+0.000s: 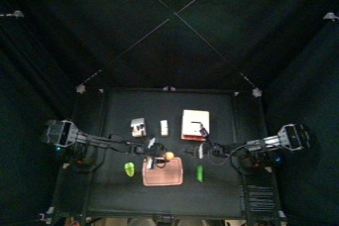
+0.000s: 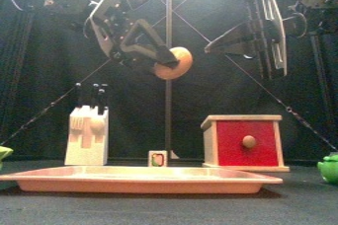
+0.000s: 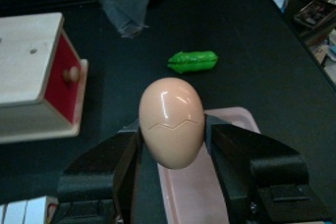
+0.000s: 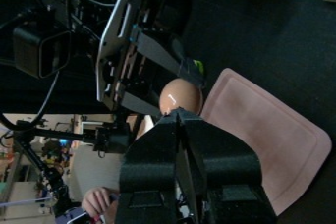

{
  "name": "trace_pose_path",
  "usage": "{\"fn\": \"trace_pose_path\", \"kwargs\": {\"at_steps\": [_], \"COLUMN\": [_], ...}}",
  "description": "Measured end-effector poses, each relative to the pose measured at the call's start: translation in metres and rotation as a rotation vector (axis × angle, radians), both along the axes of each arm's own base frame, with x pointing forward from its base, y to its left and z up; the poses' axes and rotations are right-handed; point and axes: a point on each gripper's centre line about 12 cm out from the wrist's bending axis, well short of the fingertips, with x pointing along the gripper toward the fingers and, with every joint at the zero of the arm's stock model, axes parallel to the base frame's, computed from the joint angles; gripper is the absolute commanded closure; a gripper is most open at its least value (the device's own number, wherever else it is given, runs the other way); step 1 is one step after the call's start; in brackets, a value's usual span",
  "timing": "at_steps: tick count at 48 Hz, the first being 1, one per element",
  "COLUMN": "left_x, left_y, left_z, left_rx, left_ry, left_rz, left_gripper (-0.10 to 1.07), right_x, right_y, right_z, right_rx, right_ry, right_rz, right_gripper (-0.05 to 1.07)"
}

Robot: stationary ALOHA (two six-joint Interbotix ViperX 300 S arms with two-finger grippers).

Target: Peel eggshel

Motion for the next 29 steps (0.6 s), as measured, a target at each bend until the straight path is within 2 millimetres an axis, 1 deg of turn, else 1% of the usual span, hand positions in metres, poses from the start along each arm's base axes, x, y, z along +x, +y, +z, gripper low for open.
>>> {"fn": "trace_pose_path", "kwargs": {"at_steps": [4, 14, 24, 29], "left_x": [-0.005, -0.014, -0.014, -0.013], "left_y": [0.002, 0.004, 0.004, 0.004], "left_z": [-0.002, -0.002, -0.001, -0.001], "left_rx": [0.001, 0.004, 0.003, 0.002], "left_ry": [0.006, 0.004, -0.014, -0.023], "left_rz": [0.004, 0.008, 0.005, 0.004], "left_gripper": [0.45, 0.45, 0.45, 0.45], "right_x": [0.01, 0.025, 0.036, 0.039], "right_y": [0.003, 0.008, 0.012, 0.013], "right_z": [-0.002, -0.014, -0.007, -0.009], "right_rx": [0.004, 0.004, -0.008, -0.015], "right_ry": [0.02, 0.087, 0.068, 0.074], "right_rz": [0.01, 0.029, 0.044, 0.053], "right_gripper": [0.75, 0.57, 0.37, 0.28]}}
